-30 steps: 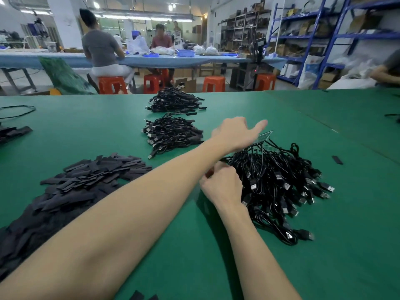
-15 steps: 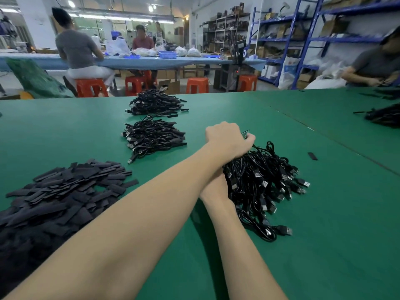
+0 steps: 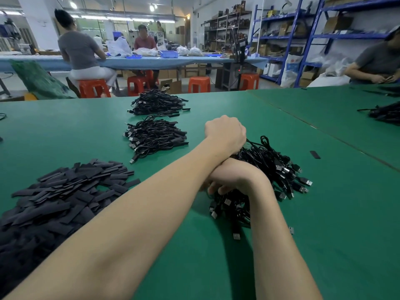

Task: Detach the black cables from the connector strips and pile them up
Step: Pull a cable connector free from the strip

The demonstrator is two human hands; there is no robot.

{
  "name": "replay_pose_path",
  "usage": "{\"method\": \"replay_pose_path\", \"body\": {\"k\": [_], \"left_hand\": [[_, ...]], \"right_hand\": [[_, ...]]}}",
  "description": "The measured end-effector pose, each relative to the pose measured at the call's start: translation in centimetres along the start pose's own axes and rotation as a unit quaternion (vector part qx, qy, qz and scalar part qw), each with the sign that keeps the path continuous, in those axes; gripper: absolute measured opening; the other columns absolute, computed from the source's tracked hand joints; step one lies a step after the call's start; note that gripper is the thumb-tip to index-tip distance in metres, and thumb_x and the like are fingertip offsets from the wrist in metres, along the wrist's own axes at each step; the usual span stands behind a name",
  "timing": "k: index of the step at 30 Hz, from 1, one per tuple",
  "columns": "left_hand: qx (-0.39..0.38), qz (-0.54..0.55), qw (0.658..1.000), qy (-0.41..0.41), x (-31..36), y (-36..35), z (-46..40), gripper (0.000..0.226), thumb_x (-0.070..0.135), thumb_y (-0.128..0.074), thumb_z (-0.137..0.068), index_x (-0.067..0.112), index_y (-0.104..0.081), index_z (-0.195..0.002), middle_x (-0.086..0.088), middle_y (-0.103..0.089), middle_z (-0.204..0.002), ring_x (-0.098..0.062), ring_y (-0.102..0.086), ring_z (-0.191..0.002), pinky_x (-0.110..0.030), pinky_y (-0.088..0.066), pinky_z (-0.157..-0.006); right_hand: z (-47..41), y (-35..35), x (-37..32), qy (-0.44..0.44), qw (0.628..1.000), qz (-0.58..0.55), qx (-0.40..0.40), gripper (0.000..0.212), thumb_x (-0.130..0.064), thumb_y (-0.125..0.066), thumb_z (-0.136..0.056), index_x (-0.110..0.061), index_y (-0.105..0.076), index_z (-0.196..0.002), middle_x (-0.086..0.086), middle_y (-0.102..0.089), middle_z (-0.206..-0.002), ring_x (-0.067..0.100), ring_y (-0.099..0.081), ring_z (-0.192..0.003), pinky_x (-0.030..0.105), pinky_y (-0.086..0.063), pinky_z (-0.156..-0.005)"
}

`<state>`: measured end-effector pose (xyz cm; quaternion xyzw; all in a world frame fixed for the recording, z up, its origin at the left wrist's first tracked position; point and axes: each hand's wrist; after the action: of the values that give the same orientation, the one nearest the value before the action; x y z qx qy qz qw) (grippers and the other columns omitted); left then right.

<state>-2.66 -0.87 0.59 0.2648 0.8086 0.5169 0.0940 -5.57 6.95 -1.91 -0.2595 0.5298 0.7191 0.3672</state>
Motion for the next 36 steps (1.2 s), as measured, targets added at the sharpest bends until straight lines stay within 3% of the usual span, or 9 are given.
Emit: {"method": "replay_pose_path", "body": {"k": [10,14,21,24,27,29,31,34,36], "left_hand": [[0.127,0.155,0.974,0.104,-4.1,1.7,0.8,0.052,0.031,-0.030,-0.107,0.005,-0.062,-0.075,-0.018,-0.063,-0.082,-0.033,-0.052,-0.076,-0.037,-0.036,-0.069],[0.149,0.273,0.940,0.140,-5.2,2.3,0.5,0.062,0.030,-0.029,-0.109,0.010,-0.039,-0.052,-0.008,-0.051,-0.058,-0.025,-0.048,-0.058,-0.034,-0.030,-0.061],[0.193,0.398,0.882,0.164,-5.3,3.4,-0.5,0.061,0.035,-0.027,-0.110,0.017,-0.025,-0.052,0.007,-0.032,-0.043,-0.015,-0.032,-0.047,-0.035,-0.024,-0.053],[0.171,0.500,0.826,0.198,-5.5,3.3,-0.7,0.057,0.041,-0.026,-0.109,0.019,-0.024,-0.057,0.009,-0.028,-0.045,-0.016,-0.028,-0.047,-0.035,-0.022,-0.053],[0.130,0.628,0.715,0.278,-5.7,3.1,-0.5,0.050,0.047,-0.025,-0.108,0.020,-0.034,-0.067,0.010,-0.030,-0.046,-0.011,-0.027,-0.041,-0.028,-0.025,-0.048],[0.117,0.690,0.633,0.331,-5.8,3.5,-0.4,0.048,0.050,-0.027,-0.107,0.016,-0.055,-0.087,0.011,-0.036,-0.048,-0.008,-0.029,-0.039,-0.024,-0.042,-0.049],[0.121,0.711,0.593,0.358,-6.2,4.1,-0.5,0.053,0.051,-0.029,-0.107,0.009,-0.062,-0.113,0.008,-0.045,-0.057,-0.006,-0.036,-0.038,-0.013,-0.044,-0.045],[0.129,0.748,0.554,0.344,-7.0,5.2,-0.5,0.048,0.049,-0.034,-0.107,0.019,-0.056,-0.077,0.011,-0.046,-0.049,-0.002,-0.035,-0.033,-0.014,-0.024,-0.032],[0.106,0.779,0.525,0.327,-7.6,5.8,0.2,0.049,0.048,-0.038,-0.106,0.022,-0.055,-0.068,0.011,-0.055,-0.053,-0.005,-0.046,-0.044,-0.016,-0.037,-0.039]], "right_hand": [[1.5,1.7,0.0,0.020,0.997,-0.041,0.058,0.030,-0.042,-0.067,-0.094,-0.013,-0.074,-0.096,-0.002,-0.074,-0.072,0.002,-0.060,-0.049,0.013,-0.042,-0.044],[2.2,2.1,0.1,0.002,0.999,-0.033,0.029,0.033,-0.044,-0.067,-0.095,-0.013,-0.074,-0.101,0.001,-0.077,-0.081,0.001,-0.061,-0.051,0.014,-0.042,-0.045],[2.8,2.9,0.0,0.045,0.995,-0.060,0.072,0.030,-0.044,-0.065,-0.095,-0.016,-0.075,-0.099,-0.004,-0.076,-0.075,0.002,-0.060,-0.051,0.016,-0.040,-0.047],[2.7,3.2,0.0,0.073,0.979,-0.088,0.171,0.029,-0.047,-0.067,-0.092,-0.020,-0.077,-0.088,-0.006,-0.074,-0.069,0.004,-0.058,-0.053,0.016,-0.042,-0.049],[3.0,3.7,0.1,0.112,0.949,-0.171,0.239,0.036,-0.051,-0.069,-0.089,-0.018,-0.075,-0.076,0.005,-0.070,-0.067,0.011,-0.056,-0.057,0.024,-0.041,-0.057],[3.3,3.9,0.0,0.144,0.925,-0.265,0.232,0.034,-0.051,-0.070,-0.090,-0.021,-0.070,-0.073,-0.005,-0.062,-0.058,0.009,-0.051,-0.052,0.020,-0.037,-0.050],[3.2,3.9,-0.2,0.155,0.899,-0.309,0.268,0.031,-0.049,-0.069,-0.092,-0.024,-0.065,-0.074,-0.011,-0.058,-0.055,0.008,-0.049,-0.047,0.017,-0.035,-0.044],[2.6,3.9,-0.1,0.132,0.879,-0.337,0.310,0.028,-0.047,-0.063,-0.096,-0.023,-0.060,-0.083,-0.012,-0.058,-0.050,0.006,-0.049,-0.042,0.014,-0.034,-0.039],[2.1,3.6,0.3,0.104,0.895,-0.282,0.330,0.034,-0.051,-0.059,-0.096,-0.018,-0.062,-0.087,-0.010,-0.063,-0.053,0.008,-0.054,-0.046,0.015,-0.039,-0.041]]}}
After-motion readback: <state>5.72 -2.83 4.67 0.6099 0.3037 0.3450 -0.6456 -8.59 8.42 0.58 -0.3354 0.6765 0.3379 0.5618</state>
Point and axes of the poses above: each hand's wrist, its own z-axis away from the middle knuckle, its own y-axis out of the back of the hand, x = y × z
